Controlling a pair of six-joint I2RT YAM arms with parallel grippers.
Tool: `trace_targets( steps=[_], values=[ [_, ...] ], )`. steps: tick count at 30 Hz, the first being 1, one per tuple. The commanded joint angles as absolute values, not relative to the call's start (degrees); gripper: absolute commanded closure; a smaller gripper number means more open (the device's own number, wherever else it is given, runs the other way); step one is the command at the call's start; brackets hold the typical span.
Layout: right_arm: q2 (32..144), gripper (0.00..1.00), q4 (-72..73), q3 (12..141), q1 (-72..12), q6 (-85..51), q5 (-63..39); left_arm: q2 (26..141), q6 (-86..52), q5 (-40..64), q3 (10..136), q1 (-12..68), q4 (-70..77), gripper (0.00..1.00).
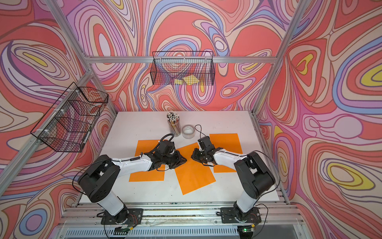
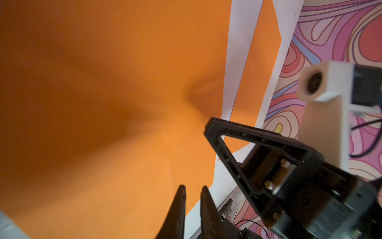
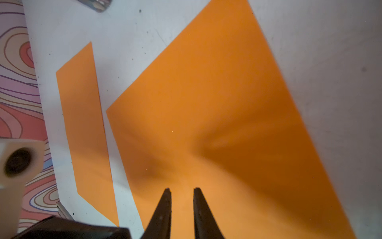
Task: Fold the rectangular paper in half along the long edge
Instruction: Move the paper at the center of the board.
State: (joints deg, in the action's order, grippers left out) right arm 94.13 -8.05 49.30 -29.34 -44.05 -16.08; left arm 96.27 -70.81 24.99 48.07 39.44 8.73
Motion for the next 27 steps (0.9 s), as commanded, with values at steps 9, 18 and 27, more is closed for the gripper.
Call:
trace_targets(
  steps=[9,18,27],
  values=[
    [83.6,0.62,-16.7,47.3,-17.5,-36.4,-16.8,104.5,-73.3,27.0,49.0,39.7,12.8,0.9],
    [91.9,0.5,-16.8,48.6,-16.2,-29.0,-20.7,105.4,-73.3,27.2,48.4,39.7,12.8,0.9],
    [96.9,0.5,-12.6,46.9,-15.8,-29.0,-21.9,105.2,-73.2,27.1,47.5,39.7,12.5,0.91]
  ],
)
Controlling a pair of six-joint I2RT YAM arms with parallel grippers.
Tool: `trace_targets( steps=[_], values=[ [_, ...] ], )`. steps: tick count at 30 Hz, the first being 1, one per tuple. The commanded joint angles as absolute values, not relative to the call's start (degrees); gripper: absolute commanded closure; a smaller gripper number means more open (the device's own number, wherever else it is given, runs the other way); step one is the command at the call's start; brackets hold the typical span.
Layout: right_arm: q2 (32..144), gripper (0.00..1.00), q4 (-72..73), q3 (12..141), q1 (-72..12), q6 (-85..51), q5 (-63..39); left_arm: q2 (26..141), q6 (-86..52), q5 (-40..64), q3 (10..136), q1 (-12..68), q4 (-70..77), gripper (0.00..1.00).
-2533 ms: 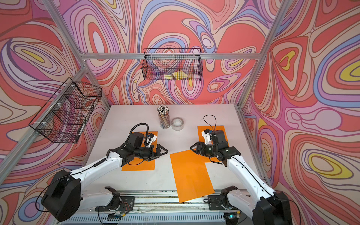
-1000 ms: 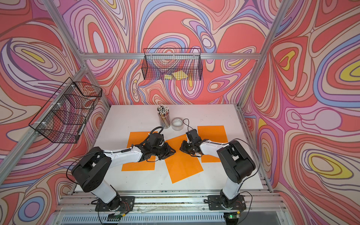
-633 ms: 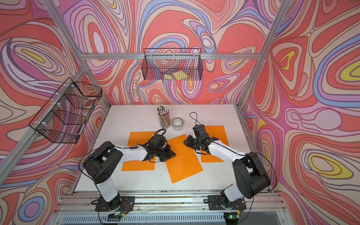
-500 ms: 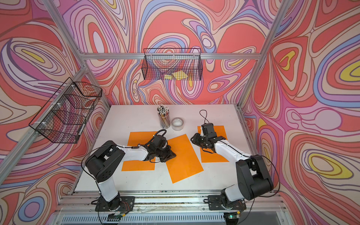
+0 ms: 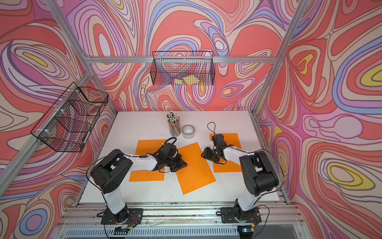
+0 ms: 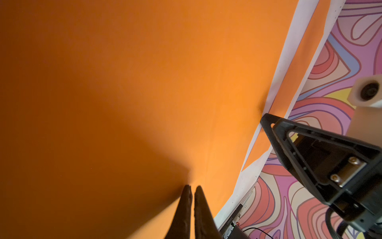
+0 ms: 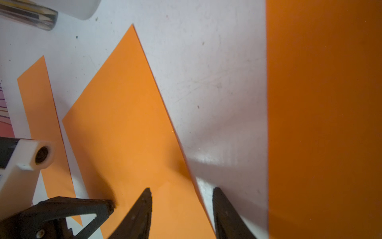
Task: Fold the rectangular paper in half along the long edge
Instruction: Move the paper at the center of the board, then fold the paper at the center of the board.
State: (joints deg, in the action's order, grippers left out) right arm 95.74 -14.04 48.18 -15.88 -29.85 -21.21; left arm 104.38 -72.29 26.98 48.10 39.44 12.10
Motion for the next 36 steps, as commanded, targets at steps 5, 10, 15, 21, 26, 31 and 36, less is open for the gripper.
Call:
trace_targets(
  steps=[5,10,15,21,26,31,36],
  values=[
    [98.6,0.5,-10.9,46.6,-15.8,-29.1,-26.2,105.5,-73.2,27.2,47.5,39.7,12.4,0.91],
    [97.0,0.51,-10.2,45.5,-15.8,-29.9,-27.1,105.7,-73.2,27.3,47.5,39.7,12.3,0.91],
    [93.2,0.51,-11.1,45.2,-15.8,-30.5,-27.6,106.2,-73.2,27.5,47.7,39.7,12.1,0.91],
    [90.8,0.52,-12.3,45.9,-15.8,-31.1,-29.0,106.5,-73.2,27.9,47.6,39.7,12.2,0.93],
    [89.4,0.51,-12.5,46.1,-15.7,-31.8,-31.2,106.5,-73.2,27.9,47.6,39.7,12.2,0.94],
    [88.1,0.52,-10.2,45.0,-15.7,-33.7,-35.1,106.8,-73.4,27.9,47.6,39.7,12.4,0.94],
    [87.6,0.52,-7.5,43.7,-15.7,-35.2,-39.5,107.0,-73.4,28.0,47.5,39.7,12.5,0.94]
  ],
)
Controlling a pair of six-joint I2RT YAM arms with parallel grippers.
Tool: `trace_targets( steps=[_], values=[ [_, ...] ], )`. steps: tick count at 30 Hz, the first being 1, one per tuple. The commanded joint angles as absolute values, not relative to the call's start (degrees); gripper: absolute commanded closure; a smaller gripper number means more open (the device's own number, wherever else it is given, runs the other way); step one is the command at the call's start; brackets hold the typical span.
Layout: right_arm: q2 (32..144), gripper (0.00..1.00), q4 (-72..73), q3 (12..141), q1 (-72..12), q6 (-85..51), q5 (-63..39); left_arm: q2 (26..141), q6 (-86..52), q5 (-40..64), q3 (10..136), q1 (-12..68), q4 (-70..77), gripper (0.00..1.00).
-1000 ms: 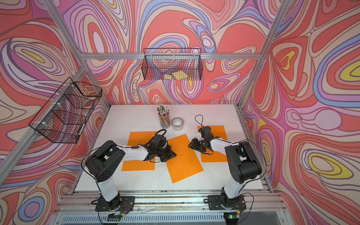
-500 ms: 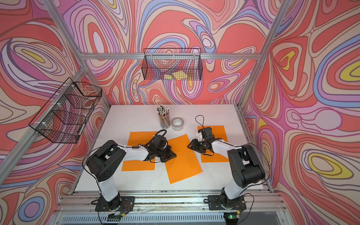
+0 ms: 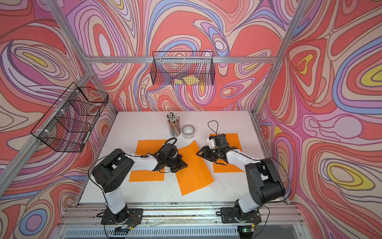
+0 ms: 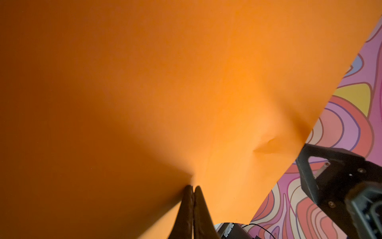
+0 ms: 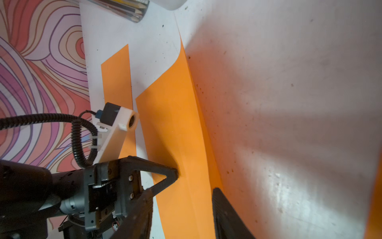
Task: Fold the rectangular paper in half along the long edge
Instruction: Fold the paper at the center of the board.
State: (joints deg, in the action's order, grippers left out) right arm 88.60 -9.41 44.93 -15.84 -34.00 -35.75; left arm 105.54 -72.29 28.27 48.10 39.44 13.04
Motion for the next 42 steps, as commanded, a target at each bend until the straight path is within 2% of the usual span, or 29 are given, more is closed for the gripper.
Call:
trace_targets(
  steps=[1,10,15,25,35,42],
  values=[
    [87.5,0.52,-7.2,43.5,-15.7,-35.4,-40.1,107.0,-73.4,28.1,47.5,39.7,12.5,0.94],
    [86.6,0.52,1.2,39.2,-15.7,-40.9,-46.9,107.6,-73.9,28.4,47.5,39.7,13.3,0.95],
    [86.7,0.51,11.0,34.5,-15.7,-46.7,-51.7,107.9,-74.0,28.5,47.3,39.7,13.5,0.95],
    [86.0,0.49,22.1,31.7,-15.7,-53.2,-55.8,108.5,-74.5,29.0,47.2,39.7,14.5,0.95],
    [86.9,0.48,25.1,30.4,-15.7,-53.9,-57.0,109.5,-74.9,29.6,47.2,39.7,15.3,0.96],
    [92.4,0.52,40.3,26.4,-15.8,-61.0,-58.2,109.2,-74.9,29.7,47.1,39.7,15.2,0.96]
  ],
)
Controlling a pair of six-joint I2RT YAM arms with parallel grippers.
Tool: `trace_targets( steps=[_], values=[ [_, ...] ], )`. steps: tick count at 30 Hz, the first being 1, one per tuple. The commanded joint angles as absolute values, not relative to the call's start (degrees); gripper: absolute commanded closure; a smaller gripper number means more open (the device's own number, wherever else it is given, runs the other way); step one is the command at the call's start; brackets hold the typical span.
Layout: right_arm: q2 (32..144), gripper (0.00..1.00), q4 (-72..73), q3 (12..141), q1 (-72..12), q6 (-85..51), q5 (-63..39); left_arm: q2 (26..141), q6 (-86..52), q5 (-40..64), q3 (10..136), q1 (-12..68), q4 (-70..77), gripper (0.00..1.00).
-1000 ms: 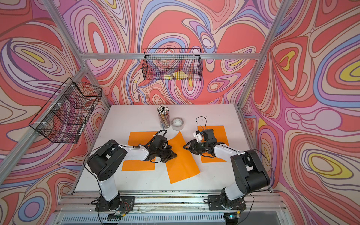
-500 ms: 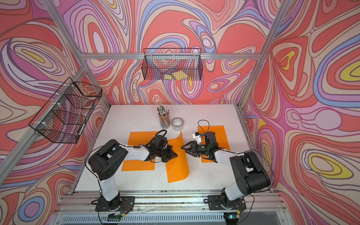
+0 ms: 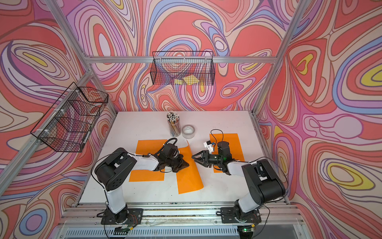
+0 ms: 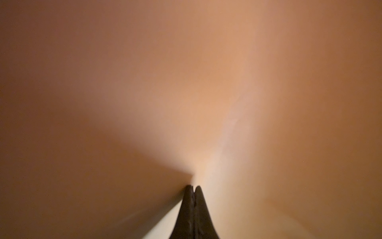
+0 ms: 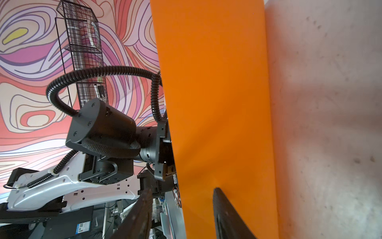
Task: Fold the rectangular paper in half along the long edge
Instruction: Fold the paper at the center of the board.
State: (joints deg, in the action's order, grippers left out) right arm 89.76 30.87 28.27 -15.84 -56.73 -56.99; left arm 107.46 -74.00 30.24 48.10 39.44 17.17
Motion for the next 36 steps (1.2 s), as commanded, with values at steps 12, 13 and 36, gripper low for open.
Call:
trace_targets(
  steps=[12,13,36],
  values=[
    [115.1,0.79,85.1,22.0,-15.8,-83.3,-58.1,108.8,-74.6,29.9,47.3,39.6,14.6,0.96],
    [115.4,0.8,85.2,21.9,-15.8,-83.1,-58.1,108.8,-74.4,29.9,47.4,39.6,14.3,0.96],
    [121.1,0.8,83.1,21.1,-16.0,-78.6,-57.6,108.3,-74.0,29.7,47.8,39.6,13.2,0.97]
  ],
)
